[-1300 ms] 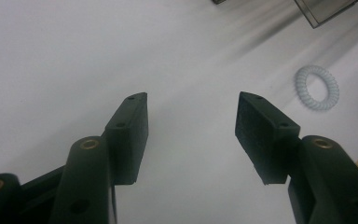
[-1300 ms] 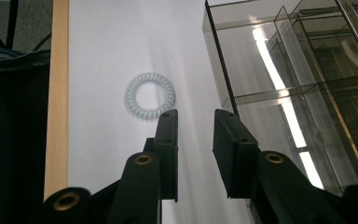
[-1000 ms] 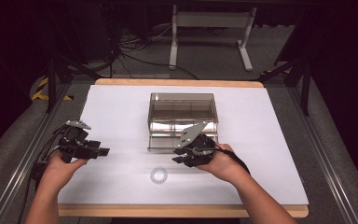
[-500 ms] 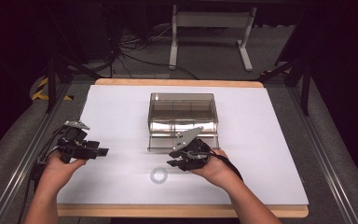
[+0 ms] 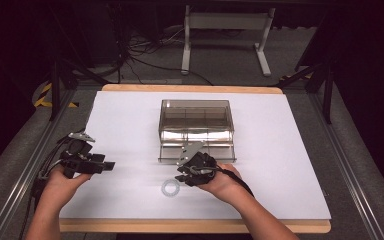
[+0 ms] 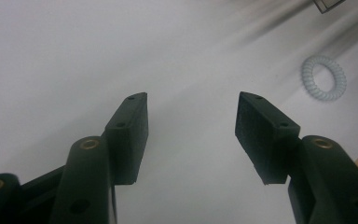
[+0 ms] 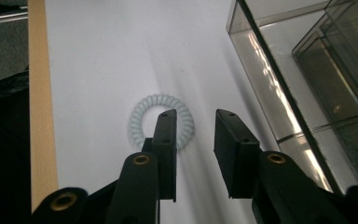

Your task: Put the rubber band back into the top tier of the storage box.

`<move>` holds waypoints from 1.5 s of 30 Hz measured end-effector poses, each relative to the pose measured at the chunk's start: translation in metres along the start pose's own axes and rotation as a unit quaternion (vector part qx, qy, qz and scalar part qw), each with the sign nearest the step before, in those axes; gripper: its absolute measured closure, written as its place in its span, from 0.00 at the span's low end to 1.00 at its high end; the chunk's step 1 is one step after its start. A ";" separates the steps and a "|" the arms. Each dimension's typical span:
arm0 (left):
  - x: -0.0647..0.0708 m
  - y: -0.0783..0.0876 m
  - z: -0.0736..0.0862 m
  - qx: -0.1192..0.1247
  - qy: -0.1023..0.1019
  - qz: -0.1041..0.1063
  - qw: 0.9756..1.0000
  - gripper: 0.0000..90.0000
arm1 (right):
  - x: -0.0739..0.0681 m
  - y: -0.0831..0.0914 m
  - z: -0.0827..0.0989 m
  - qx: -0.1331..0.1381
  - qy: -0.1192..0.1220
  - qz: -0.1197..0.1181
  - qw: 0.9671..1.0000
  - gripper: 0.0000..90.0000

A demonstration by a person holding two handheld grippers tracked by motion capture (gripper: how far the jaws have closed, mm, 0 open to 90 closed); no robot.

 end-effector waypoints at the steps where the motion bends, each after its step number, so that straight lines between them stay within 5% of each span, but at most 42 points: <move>1: 0.000 0.000 0.001 -0.002 -0.001 0.000 1.000 0.50 | 0.000 -0.002 0.000 -0.002 0.002 -0.001 1.000 0.78; 26: -0.002 0.004 0.005 -0.002 0.002 0.000 1.000 0.50 | -0.013 -0.043 0.001 -0.081 -0.016 -0.017 0.996 0.78; 39: -0.002 0.003 0.005 -0.003 0.002 -0.001 1.000 0.50 | -0.017 -0.048 0.005 -0.116 -0.024 -0.025 0.993 0.82; 45: -0.002 0.003 0.004 -0.002 0.001 -0.002 1.000 0.50 | -0.019 -0.048 0.004 -0.127 -0.010 -0.018 0.992 0.89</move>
Point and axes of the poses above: each handheld gripper's, and its own axes: y roughly backward along the jaws, z roughly out of its underside, x roughly to its right, the point moved 5 cm from there along -y, roughly forward along the jaws, and after that the axes turned 11 degrees about z, right-handed, at the moved point
